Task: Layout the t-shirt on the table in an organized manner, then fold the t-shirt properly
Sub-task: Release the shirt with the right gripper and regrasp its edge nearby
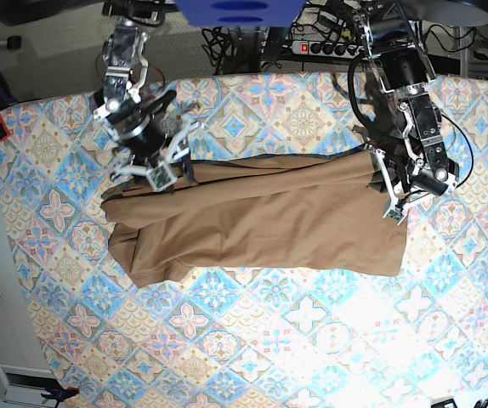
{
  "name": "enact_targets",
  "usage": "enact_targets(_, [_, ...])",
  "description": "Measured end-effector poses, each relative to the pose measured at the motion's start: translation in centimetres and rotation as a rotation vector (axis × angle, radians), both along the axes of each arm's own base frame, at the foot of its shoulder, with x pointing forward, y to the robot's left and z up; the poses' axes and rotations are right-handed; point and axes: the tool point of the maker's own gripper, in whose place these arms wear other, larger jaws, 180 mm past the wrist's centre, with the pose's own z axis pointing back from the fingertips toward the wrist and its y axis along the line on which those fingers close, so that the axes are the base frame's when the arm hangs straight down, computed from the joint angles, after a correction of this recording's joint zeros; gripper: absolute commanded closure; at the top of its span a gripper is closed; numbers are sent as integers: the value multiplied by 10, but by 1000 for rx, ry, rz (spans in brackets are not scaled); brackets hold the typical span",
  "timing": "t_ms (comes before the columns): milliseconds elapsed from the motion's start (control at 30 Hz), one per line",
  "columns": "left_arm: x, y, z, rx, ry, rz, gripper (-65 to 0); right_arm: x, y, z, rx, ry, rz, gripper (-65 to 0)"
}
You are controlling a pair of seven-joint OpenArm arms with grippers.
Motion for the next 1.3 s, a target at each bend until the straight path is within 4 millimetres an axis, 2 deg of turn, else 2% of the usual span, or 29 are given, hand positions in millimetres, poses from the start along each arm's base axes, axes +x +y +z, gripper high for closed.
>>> enact_targets(133, [0, 0, 0, 0, 0, 0, 0, 9, 2, 9, 28, -39, -3, -229])
enact_targets(300, [0, 0, 0, 0, 0, 0, 0, 6, 2, 5, 18, -22, -3, -229])
enact_targets(467, [0, 0, 0, 0, 1, 0, 0, 10, 2, 10, 24, -41, -2, -229])
enact_targets(733, [-1, 0, -1, 0, 3, 0, 0, 1, 4, -14, 30, 32, -1, -229])
enact_targets(1000, [-1, 0, -1, 0, 3, 0, 0, 1, 5, -19, 39, 42, -1, -229])
enact_targets(1167, [-1, 0, -1, 0, 3, 0, 0, -10, 6, -42, 45, 114, -1, -228])
enact_targets(1300, [-1, 0, -1, 0, 3, 0, 0, -9, 6, -42, 48, 114, -2, -228])
